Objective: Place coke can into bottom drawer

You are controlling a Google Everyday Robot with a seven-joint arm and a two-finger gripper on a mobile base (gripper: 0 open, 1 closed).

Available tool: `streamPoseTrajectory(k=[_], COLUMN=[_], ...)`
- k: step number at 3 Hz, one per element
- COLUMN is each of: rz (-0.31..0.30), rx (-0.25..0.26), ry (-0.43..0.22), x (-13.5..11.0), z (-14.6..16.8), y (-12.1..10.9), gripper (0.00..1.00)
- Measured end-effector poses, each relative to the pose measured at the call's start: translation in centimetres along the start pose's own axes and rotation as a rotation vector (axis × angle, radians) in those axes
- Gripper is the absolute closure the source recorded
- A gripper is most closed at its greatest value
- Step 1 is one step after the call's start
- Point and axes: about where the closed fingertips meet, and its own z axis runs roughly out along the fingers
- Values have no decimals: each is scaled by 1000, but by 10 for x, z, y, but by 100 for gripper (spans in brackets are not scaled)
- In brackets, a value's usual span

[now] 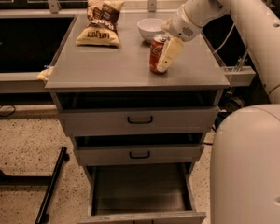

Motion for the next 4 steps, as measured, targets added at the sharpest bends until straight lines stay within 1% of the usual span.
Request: streamPoseTrajectory(k=[1, 2, 4], rz=[-4, -6, -6], rx=[-27, -39, -42], ry=[4, 5, 4], x=[-5, -7, -7], z=[18, 26, 27], y=[-2, -3, -2], gripper=[0, 2, 48])
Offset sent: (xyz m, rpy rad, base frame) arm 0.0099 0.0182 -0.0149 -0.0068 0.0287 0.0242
